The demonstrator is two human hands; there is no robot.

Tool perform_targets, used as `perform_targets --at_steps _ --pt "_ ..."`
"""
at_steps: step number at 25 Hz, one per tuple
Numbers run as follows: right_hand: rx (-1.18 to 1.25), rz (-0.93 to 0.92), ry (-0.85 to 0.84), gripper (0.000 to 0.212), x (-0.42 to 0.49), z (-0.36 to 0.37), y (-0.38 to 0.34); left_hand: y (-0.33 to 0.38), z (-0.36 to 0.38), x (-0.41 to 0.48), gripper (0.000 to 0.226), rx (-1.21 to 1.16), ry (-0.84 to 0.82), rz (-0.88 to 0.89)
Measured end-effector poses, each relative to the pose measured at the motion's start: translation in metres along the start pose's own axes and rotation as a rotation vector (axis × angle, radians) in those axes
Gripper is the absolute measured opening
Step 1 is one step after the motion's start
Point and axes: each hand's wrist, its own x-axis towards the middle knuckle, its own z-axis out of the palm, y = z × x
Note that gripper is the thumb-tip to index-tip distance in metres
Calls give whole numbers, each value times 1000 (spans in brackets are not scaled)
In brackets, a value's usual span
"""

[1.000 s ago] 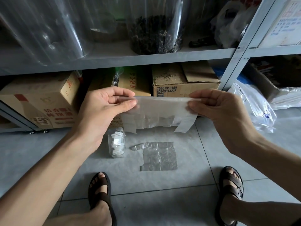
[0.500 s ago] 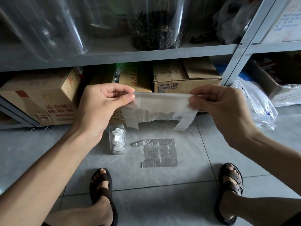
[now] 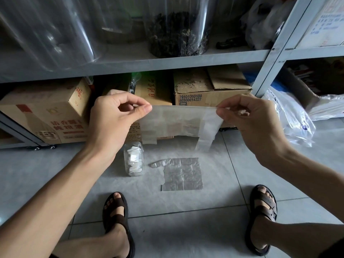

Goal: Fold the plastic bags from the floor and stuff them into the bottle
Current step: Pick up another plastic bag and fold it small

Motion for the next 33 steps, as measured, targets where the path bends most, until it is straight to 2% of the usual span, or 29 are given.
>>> perform_targets --at_steps 6,15,22,26,30,33 --pt "121 -6 -47 20 1 3 2 4 5 -1 12 -149 -62 -60" --pt "179 5 -93 12 0 6 1 7 6 -2 11 -150 -23 -81" --pt "210 30 -117 17 -1 8 -2 9 9 -6 6 -146 -157 -72" --pt "201 24 -137 19 0 7 -2 5 7 -4 13 -160 -143 -45" --pt "183 22 -149 21 1 7 1 1 1 -1 8 -16 -119 -4" --pt "108 -12 -158 20 1 7 0 -1 1 -3 13 195 -200 31"
